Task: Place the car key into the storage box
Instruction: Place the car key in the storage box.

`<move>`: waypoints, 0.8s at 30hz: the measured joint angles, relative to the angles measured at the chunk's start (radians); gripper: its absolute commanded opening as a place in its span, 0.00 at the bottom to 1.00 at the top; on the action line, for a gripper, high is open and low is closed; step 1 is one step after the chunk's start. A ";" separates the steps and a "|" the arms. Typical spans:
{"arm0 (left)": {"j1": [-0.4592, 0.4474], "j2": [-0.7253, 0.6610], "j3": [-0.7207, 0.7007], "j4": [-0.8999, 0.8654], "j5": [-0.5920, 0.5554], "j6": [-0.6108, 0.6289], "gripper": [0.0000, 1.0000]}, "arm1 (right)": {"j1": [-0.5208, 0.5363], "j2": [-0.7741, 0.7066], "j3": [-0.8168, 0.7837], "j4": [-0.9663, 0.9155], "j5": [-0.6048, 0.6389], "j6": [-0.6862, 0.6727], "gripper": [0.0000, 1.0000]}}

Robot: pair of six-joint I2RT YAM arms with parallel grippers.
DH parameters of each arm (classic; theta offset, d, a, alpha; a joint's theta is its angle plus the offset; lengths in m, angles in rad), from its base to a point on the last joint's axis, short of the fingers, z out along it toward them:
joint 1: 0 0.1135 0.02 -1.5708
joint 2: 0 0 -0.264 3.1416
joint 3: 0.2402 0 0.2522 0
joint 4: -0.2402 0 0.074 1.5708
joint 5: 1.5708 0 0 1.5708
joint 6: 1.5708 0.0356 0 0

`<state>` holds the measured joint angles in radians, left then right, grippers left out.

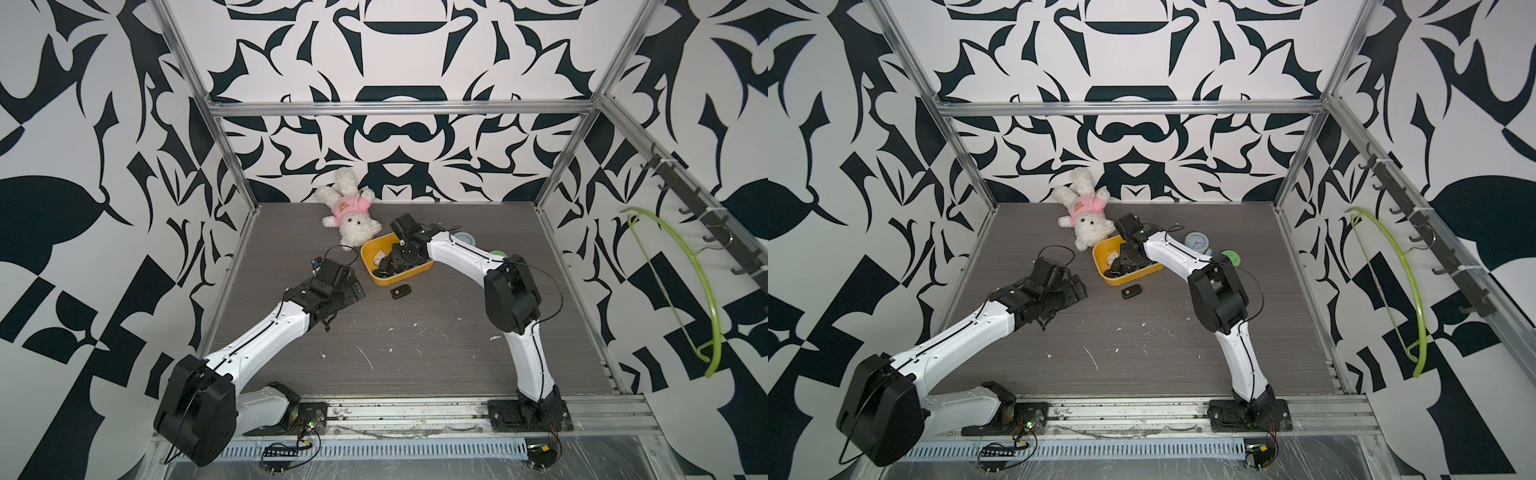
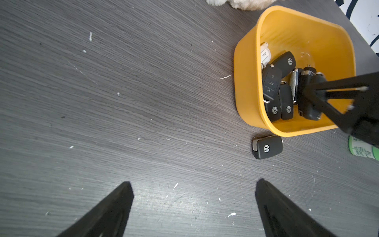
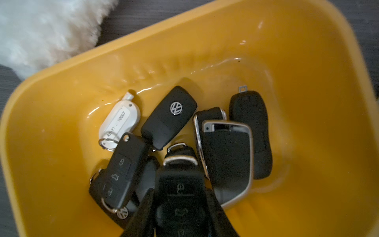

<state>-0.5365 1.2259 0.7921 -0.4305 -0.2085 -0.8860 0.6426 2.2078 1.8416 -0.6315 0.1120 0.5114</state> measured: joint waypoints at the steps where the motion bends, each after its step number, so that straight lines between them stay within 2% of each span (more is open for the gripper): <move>1: 0.000 0.000 0.000 0.000 0.000 0.000 1.00 | 0.000 0.016 0.011 -0.001 -0.003 -0.001 0.00; 2: 0.000 0.000 0.000 0.000 0.000 0.000 1.00 | 0.000 0.029 0.019 -0.001 -0.005 -0.002 0.01; 4: 0.000 0.000 0.000 0.000 0.000 0.000 1.00 | 0.000 0.051 0.034 -0.002 -0.008 -0.004 0.09; 7: 0.001 0.000 0.000 0.000 0.004 0.000 0.99 | 0.000 0.075 0.052 -0.004 -0.008 -0.006 0.38; 9: 0.001 0.000 0.000 0.000 0.007 0.000 1.00 | 0.000 0.084 0.057 -0.004 -0.008 -0.005 0.50; 13: 0.001 0.000 0.000 0.001 0.015 0.004 1.00 | 0.000 0.086 0.066 0.000 -0.008 -0.012 0.63; 20: 0.000 0.000 0.000 0.022 0.055 0.052 1.00 | 0.000 0.063 0.092 -0.004 -0.008 -0.018 0.64; 23: -0.011 0.004 0.000 0.026 0.072 0.084 1.00 | 0.000 -0.009 0.068 0.006 -0.011 -0.018 0.78; 24: -0.017 0.009 0.002 0.026 0.076 0.095 1.00 | -0.001 -0.045 0.047 0.016 -0.013 -0.016 0.95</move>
<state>-0.5533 1.2350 0.7944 -0.4049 -0.1329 -0.7914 0.6418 2.1632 1.8889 -0.6159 0.0990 0.4950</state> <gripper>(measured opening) 0.997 0.760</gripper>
